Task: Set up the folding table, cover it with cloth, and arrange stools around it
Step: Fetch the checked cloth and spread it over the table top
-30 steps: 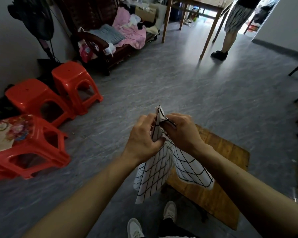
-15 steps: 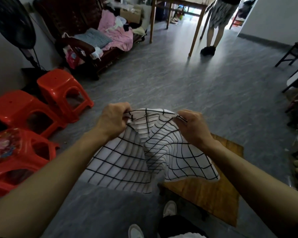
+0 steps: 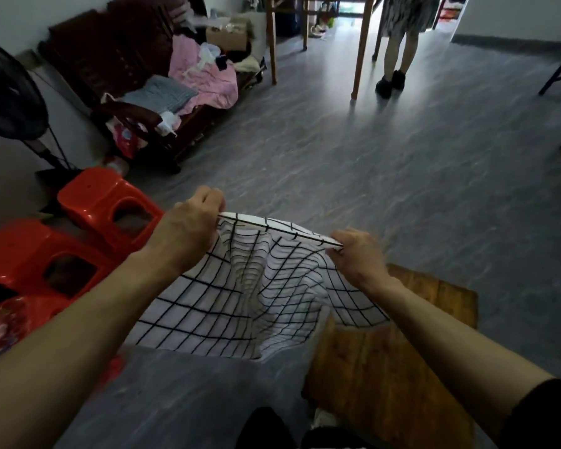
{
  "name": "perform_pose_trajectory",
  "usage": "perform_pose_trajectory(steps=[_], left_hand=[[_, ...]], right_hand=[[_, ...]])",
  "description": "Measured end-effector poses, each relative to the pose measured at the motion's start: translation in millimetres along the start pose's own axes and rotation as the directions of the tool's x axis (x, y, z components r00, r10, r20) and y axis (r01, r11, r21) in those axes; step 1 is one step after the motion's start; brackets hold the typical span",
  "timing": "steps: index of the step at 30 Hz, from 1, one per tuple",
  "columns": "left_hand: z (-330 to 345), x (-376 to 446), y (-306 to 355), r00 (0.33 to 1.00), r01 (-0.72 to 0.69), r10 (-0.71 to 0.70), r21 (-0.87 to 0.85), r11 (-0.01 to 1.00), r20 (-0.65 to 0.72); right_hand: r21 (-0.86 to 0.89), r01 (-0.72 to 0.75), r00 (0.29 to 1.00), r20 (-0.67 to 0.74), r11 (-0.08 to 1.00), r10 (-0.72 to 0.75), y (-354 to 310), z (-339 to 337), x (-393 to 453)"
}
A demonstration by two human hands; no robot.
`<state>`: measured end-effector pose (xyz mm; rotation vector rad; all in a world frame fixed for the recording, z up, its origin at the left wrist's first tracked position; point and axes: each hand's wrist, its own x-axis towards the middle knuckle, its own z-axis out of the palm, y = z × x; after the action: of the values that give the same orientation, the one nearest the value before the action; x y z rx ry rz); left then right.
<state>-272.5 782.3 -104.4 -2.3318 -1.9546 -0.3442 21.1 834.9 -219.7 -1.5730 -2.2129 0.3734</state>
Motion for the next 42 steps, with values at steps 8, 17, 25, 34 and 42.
perform_pose_trajectory(steps=[8,17,25,34,42], left_hand=[[30.1,88.2,0.6,0.994,-0.061,0.055,0.066,0.996,0.090],[128.6,255.5,-3.2,0.949,-0.193,0.191,-0.017,0.981,0.252],[219.7,428.7,12.6,0.890,-0.344,0.347,-0.061,0.937,0.296],[267.0,555.6,51.8,0.860,-0.476,0.490,-0.120,0.871,0.145],[288.2,598.2,103.1,0.797,-0.587,0.604,-0.238,0.774,-0.005]], right_hand=[[0.087,-0.105,0.991,-0.078,0.991,0.112,74.1,3.3,68.6],[-0.020,-0.245,0.963,-0.124,0.969,0.241,176.6,-1.6,190.4],[-0.109,-0.403,0.910,-0.156,0.909,0.385,279.3,-15.7,310.7],[-0.277,-0.348,0.927,-0.248,0.896,0.283,374.1,-61.7,386.7],[-0.366,-0.356,0.914,-0.328,0.860,0.238,418.3,-123.4,378.8]])
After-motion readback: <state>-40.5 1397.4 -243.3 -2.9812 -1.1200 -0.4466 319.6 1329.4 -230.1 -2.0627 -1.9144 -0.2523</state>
